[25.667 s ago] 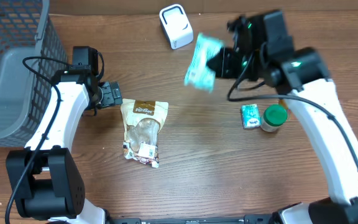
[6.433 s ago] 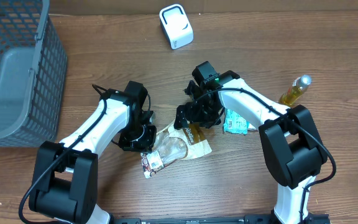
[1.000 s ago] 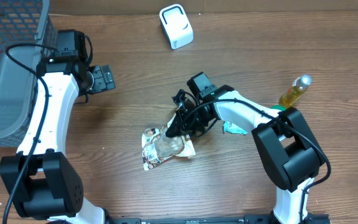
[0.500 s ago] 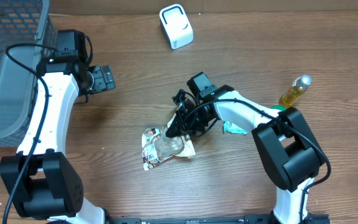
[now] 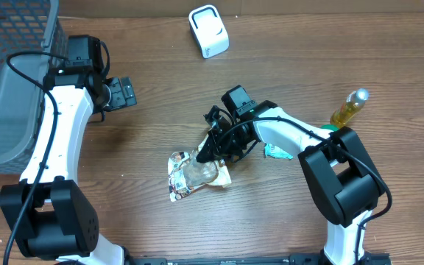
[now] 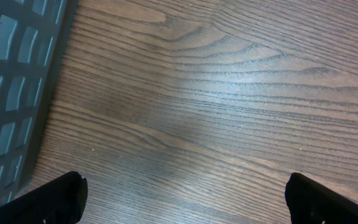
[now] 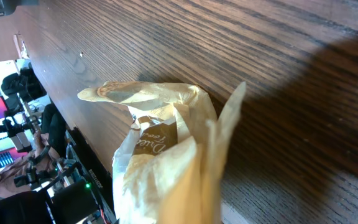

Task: Scan the item barcode

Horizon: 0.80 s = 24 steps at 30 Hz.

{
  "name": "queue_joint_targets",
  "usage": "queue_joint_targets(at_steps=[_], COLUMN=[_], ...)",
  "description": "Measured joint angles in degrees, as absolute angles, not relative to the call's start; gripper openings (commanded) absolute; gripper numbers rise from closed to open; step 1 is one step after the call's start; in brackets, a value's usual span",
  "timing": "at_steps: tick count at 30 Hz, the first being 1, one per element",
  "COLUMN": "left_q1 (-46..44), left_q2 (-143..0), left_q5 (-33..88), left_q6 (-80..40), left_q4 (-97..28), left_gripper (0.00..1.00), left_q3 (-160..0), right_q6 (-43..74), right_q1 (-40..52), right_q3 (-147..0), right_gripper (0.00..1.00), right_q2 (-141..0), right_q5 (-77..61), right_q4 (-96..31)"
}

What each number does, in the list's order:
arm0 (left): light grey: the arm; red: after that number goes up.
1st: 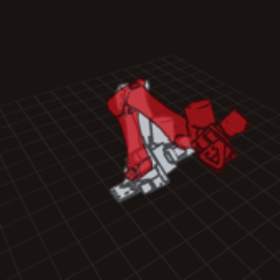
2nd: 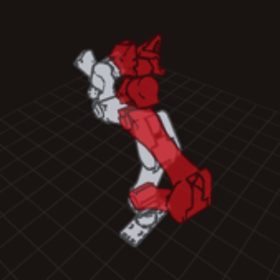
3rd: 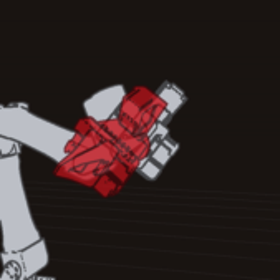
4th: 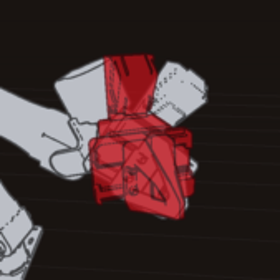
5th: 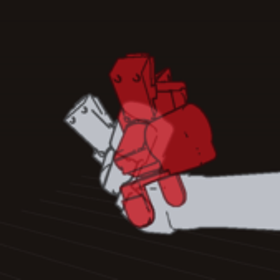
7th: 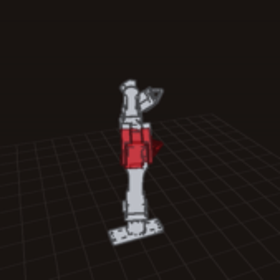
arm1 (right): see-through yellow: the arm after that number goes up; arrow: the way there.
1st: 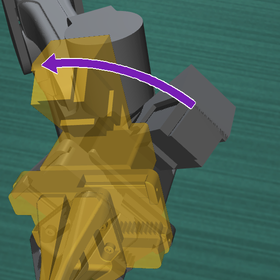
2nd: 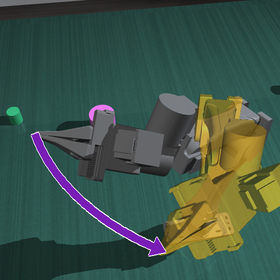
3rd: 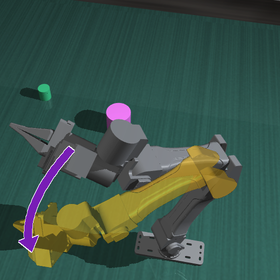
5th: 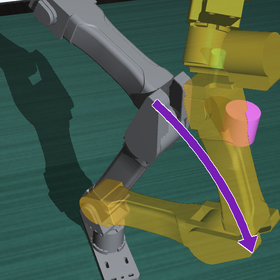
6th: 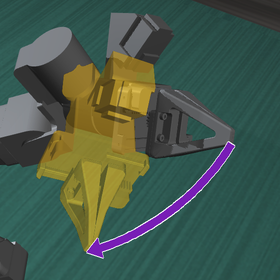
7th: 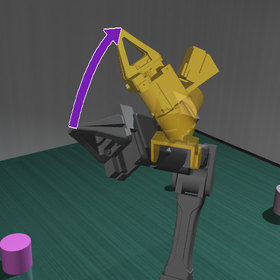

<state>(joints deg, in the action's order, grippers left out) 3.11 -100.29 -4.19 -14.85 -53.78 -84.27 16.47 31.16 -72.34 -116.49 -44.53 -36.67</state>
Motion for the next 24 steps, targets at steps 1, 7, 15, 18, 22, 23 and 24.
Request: queue_joint_targets(at_steps=[1, 7, 15, 18, 22, 23, 24], left_q1=[3.11, 3.11, 3.11, 3.11, 3.11, 3.11, 3.11], left_q2=[-100.29, -100.29, -100.29, -100.29, -100.29, -100.29, -100.29], left_q5=[-4.19, -4.19, -4.19, -4.19, -4.19, -4.16, -4.19], left_q6=[-14.85, -14.85, -14.85, -14.85, -14.85, -14.85, -14.85], left_q4=[-53.78, -53.78, -53.78, -53.78, -53.78, -53.78, -53.78], left_gripper=[1.00, 1.00, 1.00, 1.00, 1.00, 1.00, 1.00], left_q3=[-84.27, -84.27, -84.27, -84.27, -84.27, -84.27, -84.27], right_q6=[16.49, 14.00, 11.33, 10.09, 7.03, 6.70, 6.22], right_q1=[31.18, 31.16, 29.98, 28.23, 25.65, 25.43, 25.23], right_q3=[-72.34, -72.31, -71.92, -71.92, -71.92, -71.92, -71.92], right_gripper=[0.04, 0.04, 0.04, 0.04, 0.04, 0.04, 0.04], right_q2=[-116.49, -116.18, -108.01, -105.71, -105.36, -105.36, -105.36], right_q5=[-44.56, -45.60, -44.56, -44.62, -46.06, -46.39, -46.68], right_q4=[-36.69, -39.48, -45.01, -47.59, -49.76, -49.78, -49.78])
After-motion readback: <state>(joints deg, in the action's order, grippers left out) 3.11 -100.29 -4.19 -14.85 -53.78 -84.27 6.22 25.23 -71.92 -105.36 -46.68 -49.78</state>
